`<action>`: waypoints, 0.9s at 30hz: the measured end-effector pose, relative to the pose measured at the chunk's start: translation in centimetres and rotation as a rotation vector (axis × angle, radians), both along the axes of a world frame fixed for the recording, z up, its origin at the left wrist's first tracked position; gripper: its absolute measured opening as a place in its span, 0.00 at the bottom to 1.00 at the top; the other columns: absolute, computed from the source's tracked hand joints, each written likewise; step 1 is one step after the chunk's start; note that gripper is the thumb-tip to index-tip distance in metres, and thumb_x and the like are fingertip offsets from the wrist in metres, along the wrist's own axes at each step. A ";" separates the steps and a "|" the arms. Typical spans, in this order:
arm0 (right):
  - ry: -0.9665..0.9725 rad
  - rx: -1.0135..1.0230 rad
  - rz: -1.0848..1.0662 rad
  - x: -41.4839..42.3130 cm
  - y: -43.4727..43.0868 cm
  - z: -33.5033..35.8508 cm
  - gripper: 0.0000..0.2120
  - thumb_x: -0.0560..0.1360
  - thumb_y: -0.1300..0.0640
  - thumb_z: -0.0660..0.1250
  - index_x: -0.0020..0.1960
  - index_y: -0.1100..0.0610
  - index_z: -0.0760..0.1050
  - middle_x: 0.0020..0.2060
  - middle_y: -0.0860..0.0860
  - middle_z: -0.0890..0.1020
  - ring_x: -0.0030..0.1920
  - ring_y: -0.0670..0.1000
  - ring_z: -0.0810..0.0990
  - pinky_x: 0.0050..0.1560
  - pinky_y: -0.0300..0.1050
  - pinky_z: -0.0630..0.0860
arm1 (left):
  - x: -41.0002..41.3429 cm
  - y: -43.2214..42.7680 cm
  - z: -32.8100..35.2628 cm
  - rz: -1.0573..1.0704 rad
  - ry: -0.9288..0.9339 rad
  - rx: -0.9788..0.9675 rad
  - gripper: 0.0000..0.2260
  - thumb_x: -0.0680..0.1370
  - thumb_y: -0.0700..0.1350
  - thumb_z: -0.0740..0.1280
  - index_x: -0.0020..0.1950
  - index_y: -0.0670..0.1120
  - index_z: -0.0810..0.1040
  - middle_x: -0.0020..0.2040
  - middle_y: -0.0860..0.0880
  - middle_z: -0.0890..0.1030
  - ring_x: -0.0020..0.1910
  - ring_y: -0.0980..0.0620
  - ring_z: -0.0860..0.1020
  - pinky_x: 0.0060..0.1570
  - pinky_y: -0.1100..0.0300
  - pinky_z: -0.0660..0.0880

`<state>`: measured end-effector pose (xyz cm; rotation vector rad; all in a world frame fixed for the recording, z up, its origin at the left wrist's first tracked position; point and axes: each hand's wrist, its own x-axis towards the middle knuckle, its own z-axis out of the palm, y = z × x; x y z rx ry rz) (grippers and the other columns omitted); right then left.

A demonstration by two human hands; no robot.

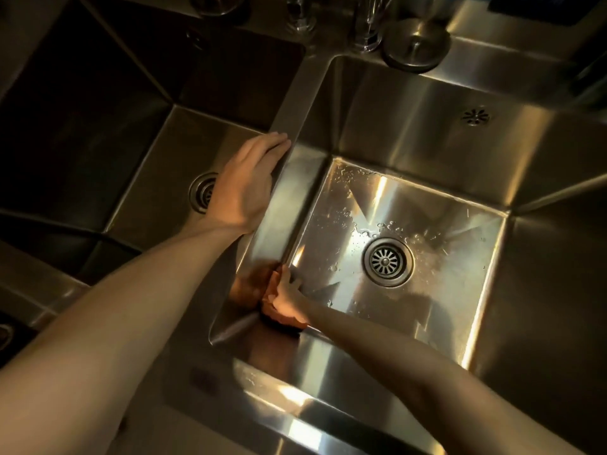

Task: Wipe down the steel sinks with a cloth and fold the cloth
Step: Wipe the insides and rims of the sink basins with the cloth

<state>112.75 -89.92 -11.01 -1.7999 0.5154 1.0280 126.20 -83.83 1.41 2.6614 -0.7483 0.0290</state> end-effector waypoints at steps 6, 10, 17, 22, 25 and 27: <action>-0.254 0.195 0.127 -3.0 0.1 10.8 0.39 0.79 0.59 0.60 0.76 0.51 0.34 0.71 0.62 0.53 0.67 0.65 0.66 0.69 0.55 0.63 | 0.2 0.6 -0.1 -0.034 0.027 0.013 0.23 0.79 0.46 0.48 0.69 0.37 0.69 0.68 0.42 0.71 0.69 0.47 0.67 0.70 0.60 0.60; -0.342 0.259 0.035 -3.7 0.5 14.0 0.42 0.77 0.63 0.62 0.76 0.47 0.35 0.70 0.58 0.53 0.65 0.63 0.69 0.69 0.57 0.65 | 0.3 0.6 -0.4 -0.022 0.029 -0.037 0.18 0.80 0.38 0.54 0.70 0.38 0.69 0.69 0.42 0.70 0.70 0.46 0.65 0.71 0.58 0.60; -0.407 0.038 -0.103 2.0 -0.9 11.0 0.36 0.77 0.65 0.59 0.76 0.54 0.42 0.70 0.65 0.56 0.68 0.66 0.62 0.69 0.57 0.63 | 0.1 1.0 0.3 -0.021 0.082 -0.091 0.19 0.81 0.34 0.55 0.71 0.41 0.67 0.73 0.46 0.67 0.73 0.53 0.60 0.72 0.62 0.47; -0.327 0.168 0.013 -1.1 -0.6 9.5 0.39 0.70 0.62 0.64 0.75 0.58 0.46 0.67 0.62 0.65 0.68 0.60 0.66 0.69 0.53 0.65 | -2.7 3.7 1.3 -0.054 0.131 0.013 0.21 0.78 0.32 0.55 0.71 0.43 0.68 0.73 0.47 0.66 0.75 0.50 0.57 0.74 0.56 0.45; -0.390 0.213 0.177 -3.2 -1.8 9.2 0.35 0.70 0.66 0.63 0.74 0.62 0.52 0.66 0.62 0.67 0.64 0.53 0.68 0.65 0.40 0.65 | -7.5 6.0 1.6 -0.048 0.097 0.008 0.21 0.75 0.30 0.58 0.67 0.40 0.72 0.70 0.43 0.70 0.73 0.47 0.61 0.74 0.56 0.48; -0.442 0.178 0.374 -4.0 -3.6 9.4 0.33 0.71 0.65 0.61 0.74 0.58 0.57 0.65 0.60 0.67 0.63 0.55 0.69 0.65 0.41 0.65 | -10.9 7.6 1.8 -0.052 0.120 -0.020 0.20 0.73 0.33 0.57 0.64 0.36 0.74 0.66 0.41 0.74 0.70 0.49 0.63 0.72 0.66 0.47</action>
